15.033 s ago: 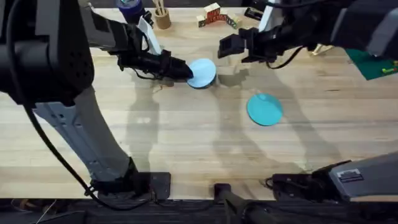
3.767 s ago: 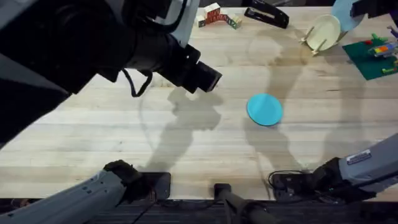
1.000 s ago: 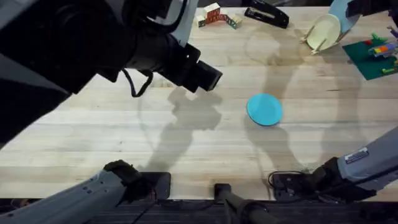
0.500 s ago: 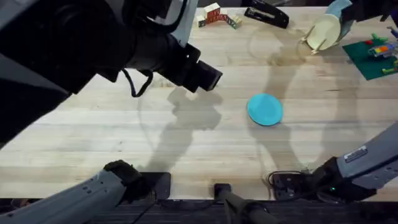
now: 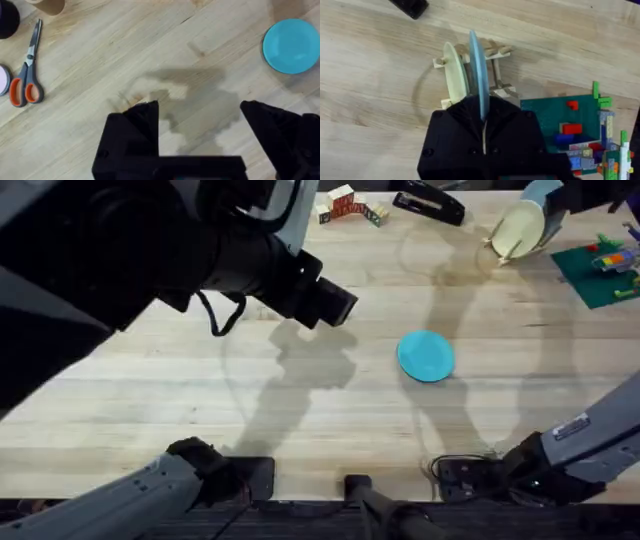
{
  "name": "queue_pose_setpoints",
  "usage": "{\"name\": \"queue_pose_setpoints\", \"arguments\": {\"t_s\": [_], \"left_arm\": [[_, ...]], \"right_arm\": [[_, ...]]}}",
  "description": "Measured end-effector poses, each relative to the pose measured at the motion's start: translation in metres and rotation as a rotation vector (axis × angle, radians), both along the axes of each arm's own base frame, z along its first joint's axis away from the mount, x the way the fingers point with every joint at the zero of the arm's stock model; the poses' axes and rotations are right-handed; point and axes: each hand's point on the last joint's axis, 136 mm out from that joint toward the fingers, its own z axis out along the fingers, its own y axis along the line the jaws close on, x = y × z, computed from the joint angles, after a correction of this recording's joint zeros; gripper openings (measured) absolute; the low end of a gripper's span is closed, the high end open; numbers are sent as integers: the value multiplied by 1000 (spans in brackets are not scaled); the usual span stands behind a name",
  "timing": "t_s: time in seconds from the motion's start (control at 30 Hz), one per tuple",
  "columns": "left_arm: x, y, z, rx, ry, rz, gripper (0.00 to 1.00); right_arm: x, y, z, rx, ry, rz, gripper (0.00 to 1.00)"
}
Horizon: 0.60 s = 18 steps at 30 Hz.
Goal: Pick up the plates from the table one by one and place each into a slot on the dish rack.
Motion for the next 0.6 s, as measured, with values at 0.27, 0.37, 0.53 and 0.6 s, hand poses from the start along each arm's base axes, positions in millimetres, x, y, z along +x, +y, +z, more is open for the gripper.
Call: {"name": "queue_pose_setpoints", "arguments": {"t_s": [0.27, 0.37, 0.53, 0.6], "left_arm": [[0, 0, 0, 0, 0, 0, 993], [0, 0, 0, 0, 0, 0, 993], [0, 0, 0, 0, 0, 0, 994], [0, 0, 0, 0, 0, 0, 994]], "right_arm": [[1, 3, 0, 0, -1, 6, 44], [1, 3, 0, -1, -1, 7, 84], [1, 3, 0, -1, -2, 7, 116], [2, 3, 0, -2, -2, 7, 143]]}}
